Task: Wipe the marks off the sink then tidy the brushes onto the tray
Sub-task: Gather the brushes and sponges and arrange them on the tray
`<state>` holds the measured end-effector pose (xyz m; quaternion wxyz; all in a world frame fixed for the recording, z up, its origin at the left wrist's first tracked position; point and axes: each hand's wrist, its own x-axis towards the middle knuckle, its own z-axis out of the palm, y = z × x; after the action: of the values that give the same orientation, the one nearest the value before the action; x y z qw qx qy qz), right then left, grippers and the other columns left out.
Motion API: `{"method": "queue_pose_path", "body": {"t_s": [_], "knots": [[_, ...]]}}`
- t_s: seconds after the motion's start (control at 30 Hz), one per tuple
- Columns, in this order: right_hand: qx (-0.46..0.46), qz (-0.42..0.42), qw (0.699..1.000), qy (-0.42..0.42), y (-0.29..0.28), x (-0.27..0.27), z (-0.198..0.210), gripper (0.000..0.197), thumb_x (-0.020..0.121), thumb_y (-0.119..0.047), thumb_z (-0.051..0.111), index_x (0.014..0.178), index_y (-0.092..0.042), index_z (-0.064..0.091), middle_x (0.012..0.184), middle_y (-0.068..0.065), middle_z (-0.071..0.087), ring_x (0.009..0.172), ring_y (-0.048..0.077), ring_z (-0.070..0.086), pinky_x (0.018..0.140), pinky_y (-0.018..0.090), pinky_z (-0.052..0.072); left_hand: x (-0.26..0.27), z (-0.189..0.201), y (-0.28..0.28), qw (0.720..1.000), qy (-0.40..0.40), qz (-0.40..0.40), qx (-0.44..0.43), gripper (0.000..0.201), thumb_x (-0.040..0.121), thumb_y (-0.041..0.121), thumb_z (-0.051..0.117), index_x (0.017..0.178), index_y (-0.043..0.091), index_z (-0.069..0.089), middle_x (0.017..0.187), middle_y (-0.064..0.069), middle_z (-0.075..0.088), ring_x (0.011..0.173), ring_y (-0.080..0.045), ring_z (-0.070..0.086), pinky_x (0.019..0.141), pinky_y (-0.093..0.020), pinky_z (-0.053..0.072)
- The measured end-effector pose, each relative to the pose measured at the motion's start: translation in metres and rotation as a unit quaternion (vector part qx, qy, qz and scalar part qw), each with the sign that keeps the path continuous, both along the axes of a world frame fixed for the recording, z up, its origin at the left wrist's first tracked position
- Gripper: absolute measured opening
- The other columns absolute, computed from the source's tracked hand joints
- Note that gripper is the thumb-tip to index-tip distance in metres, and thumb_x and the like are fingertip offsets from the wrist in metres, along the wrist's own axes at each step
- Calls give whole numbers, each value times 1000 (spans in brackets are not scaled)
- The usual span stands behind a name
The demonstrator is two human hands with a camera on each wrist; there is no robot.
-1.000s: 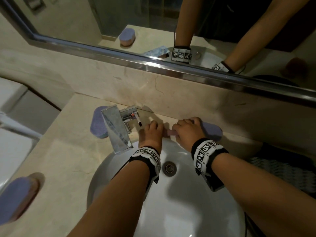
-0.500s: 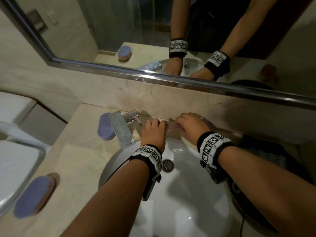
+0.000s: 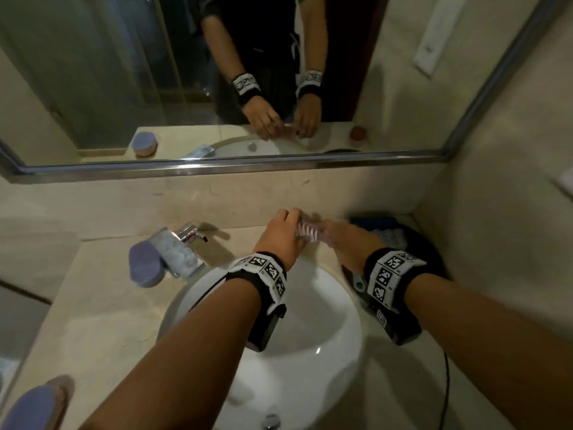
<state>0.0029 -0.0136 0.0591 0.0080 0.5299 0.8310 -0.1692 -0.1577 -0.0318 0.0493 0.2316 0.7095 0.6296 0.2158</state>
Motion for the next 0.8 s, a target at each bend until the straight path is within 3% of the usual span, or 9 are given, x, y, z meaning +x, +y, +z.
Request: {"method": "queue_pose_path", "body": {"t_s": [0.1,0.17,0.27,0.43,0.53,0.7,0.8], "knots": [[-25,-75,996,39,-20,27,10,52,90,-6,44,137,-26,34,118,8,61,99,26,61,83,33,48,26,5,-4,999,-30,-27,2,41,88,19,61,123,11,42,114,-8,47,103,-26,52,76,-23,33],[-12,-98,993,71,-34,43,17,55,88,-13,50,138,-27,32,122,6,60,103,26,60,84,33,47,45,5,-7,997,-68,-44,-1,37,87,19,63,117,8,43,107,-11,50,98,-28,54,70,-22,30],[7,-110,992,68,-48,66,21,55,85,-23,55,137,-27,35,128,2,55,112,23,55,92,36,47,77,6,-7,993,-93,-70,-25,32,86,19,64,110,6,47,106,-18,55,96,-34,55,74,-28,37],[-2,-169,983,72,-54,110,21,48,84,-20,58,130,-21,44,124,7,57,114,27,54,94,41,46,127,9,-7,989,-52,-127,-48,41,90,24,59,127,9,49,122,-16,48,113,-29,48,89,-24,32],[9,-195,976,97,-50,138,16,44,85,-22,57,128,-20,47,123,8,58,112,27,55,93,38,46,157,6,1,989,-49,-134,-44,43,89,21,59,130,11,49,126,-14,51,119,-28,46,96,-28,33],[-9,-217,970,110,-34,180,3,35,85,-21,60,118,-14,52,115,10,59,104,29,57,83,33,44,203,0,13,992,-59,-99,-56,27,87,10,58,113,7,53,117,-13,59,109,-28,55,87,-29,39],[-30,-229,968,98,-21,200,-11,30,85,-28,62,112,-18,54,106,7,64,95,27,60,76,33,48,223,-6,20,993,-39,-84,-72,28,88,10,55,116,10,53,117,-12,60,109,-29,55,86,-29,40]]}}
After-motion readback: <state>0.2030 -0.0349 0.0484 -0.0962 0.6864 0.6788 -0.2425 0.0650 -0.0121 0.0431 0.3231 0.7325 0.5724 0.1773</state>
